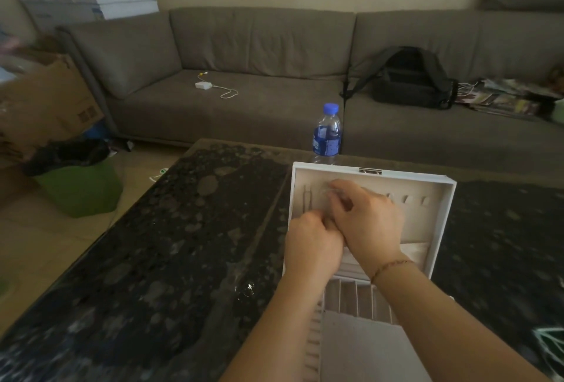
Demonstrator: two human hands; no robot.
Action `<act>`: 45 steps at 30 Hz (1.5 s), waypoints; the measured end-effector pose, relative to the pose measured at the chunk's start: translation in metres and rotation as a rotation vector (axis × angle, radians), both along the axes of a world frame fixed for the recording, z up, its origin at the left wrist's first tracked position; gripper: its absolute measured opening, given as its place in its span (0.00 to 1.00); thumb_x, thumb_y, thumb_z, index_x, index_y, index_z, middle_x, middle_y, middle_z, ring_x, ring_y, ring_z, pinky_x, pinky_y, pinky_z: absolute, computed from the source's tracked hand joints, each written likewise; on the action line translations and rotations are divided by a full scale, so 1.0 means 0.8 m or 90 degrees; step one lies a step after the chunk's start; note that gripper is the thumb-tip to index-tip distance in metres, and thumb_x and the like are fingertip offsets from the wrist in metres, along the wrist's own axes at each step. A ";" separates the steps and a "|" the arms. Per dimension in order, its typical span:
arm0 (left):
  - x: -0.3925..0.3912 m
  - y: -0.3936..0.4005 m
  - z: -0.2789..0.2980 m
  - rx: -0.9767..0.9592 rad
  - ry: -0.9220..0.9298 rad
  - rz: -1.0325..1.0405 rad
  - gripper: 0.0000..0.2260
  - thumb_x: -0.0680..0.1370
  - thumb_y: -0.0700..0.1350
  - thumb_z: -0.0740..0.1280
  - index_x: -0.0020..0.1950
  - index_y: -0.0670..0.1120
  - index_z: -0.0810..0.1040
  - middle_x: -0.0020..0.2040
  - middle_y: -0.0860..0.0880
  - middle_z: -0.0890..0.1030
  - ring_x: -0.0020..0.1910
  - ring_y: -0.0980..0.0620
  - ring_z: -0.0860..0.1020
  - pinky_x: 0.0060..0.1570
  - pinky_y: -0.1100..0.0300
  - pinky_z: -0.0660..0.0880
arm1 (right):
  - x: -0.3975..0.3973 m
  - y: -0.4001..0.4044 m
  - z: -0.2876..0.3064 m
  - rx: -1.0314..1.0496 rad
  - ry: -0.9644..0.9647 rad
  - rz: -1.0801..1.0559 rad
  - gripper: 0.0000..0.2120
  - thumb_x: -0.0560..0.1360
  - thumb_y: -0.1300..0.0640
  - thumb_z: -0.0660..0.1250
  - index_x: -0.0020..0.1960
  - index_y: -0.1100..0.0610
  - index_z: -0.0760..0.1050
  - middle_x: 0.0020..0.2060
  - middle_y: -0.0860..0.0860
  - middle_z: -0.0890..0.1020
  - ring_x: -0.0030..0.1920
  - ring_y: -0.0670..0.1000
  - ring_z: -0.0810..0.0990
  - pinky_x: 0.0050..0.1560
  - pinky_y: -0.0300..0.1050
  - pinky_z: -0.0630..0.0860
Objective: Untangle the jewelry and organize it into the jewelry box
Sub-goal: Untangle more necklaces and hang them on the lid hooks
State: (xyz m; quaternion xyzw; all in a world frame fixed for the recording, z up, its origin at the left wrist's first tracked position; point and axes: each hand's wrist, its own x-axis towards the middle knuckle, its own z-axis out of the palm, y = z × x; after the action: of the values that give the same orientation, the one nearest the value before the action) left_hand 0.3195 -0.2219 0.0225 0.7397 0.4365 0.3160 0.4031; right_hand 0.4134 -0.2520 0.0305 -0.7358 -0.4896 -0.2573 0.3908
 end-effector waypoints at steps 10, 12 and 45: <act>-0.001 0.005 0.015 -0.011 0.120 -0.035 0.10 0.77 0.44 0.62 0.39 0.43 0.79 0.37 0.47 0.80 0.35 0.50 0.78 0.37 0.58 0.78 | 0.010 0.007 0.004 -0.004 -0.047 0.018 0.06 0.71 0.50 0.67 0.41 0.49 0.83 0.30 0.48 0.82 0.27 0.55 0.80 0.26 0.40 0.72; -0.001 0.007 0.018 0.014 0.184 -0.044 0.08 0.77 0.43 0.63 0.43 0.43 0.80 0.41 0.46 0.81 0.39 0.48 0.79 0.39 0.57 0.78 | 0.011 -0.001 -0.002 -0.042 -0.072 0.025 0.04 0.70 0.52 0.70 0.39 0.51 0.81 0.28 0.48 0.80 0.25 0.54 0.78 0.27 0.36 0.66; -0.064 0.026 -0.017 0.428 0.329 -0.207 0.07 0.80 0.44 0.65 0.54 0.44 0.80 0.54 0.48 0.76 0.41 0.48 0.81 0.40 0.50 0.80 | 0.009 -0.050 -0.013 -0.503 0.098 0.111 0.12 0.80 0.47 0.60 0.54 0.49 0.81 0.45 0.51 0.83 0.45 0.55 0.81 0.48 0.49 0.79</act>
State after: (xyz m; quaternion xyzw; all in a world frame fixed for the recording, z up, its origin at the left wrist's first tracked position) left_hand 0.2680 -0.2009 0.0091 0.9429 0.2744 0.1777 0.0631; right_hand 0.4208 -0.2923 0.0205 -0.8020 -0.5806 0.0407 0.1344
